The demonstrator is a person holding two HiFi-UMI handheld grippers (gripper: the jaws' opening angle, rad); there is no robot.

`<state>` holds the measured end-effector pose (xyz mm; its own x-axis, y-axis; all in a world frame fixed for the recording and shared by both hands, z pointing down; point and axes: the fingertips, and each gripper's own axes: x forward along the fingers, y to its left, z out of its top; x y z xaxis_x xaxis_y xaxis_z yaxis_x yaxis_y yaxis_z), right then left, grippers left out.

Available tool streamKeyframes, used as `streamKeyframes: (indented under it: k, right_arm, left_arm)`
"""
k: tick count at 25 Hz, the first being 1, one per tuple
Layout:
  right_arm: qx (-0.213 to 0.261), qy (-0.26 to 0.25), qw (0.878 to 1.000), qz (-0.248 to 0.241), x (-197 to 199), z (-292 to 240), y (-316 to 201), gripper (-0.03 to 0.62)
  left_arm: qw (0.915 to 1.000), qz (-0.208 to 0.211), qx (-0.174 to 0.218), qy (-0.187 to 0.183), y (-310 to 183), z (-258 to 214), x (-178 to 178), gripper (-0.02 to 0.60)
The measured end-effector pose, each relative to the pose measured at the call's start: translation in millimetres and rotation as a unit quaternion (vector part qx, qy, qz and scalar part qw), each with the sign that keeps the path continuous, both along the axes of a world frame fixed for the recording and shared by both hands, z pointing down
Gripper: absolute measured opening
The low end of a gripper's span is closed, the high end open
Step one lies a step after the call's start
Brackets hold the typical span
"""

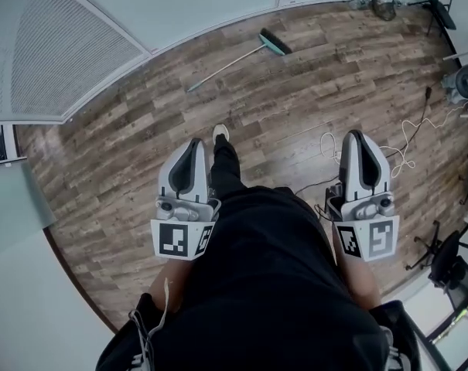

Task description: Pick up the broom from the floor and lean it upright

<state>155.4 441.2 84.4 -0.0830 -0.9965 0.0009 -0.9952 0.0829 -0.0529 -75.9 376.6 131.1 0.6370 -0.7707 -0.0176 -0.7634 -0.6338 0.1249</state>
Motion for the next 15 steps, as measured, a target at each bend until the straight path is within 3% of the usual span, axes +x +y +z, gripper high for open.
streamKeyframes:
  k: [5, 10, 15]
  right_arm:
    - [0.006, -0.015, 1.0, -0.021, -5.5, -16.3, -78.1, 0.02]
    - [-0.003, -0.015, 1.0, -0.028, -23.0, -8.6, -132.3, 0.02]
    - [-0.036, -0.014, 0.996, -0.079, -54.1, 9.6, -170.8, 0.02]
  left_arm:
    - [0.9999, -0.001, -0.009, 0.008, -65.3, -13.6, -11.0, 0.018]
    - [0.9991, -0.016, -0.036, -0.012, -111.2, 1.4, -26.2, 0.018]
    - [0.9988, -0.017, -0.045, -0.009, -144.4, -1.5, -28.2, 0.018]
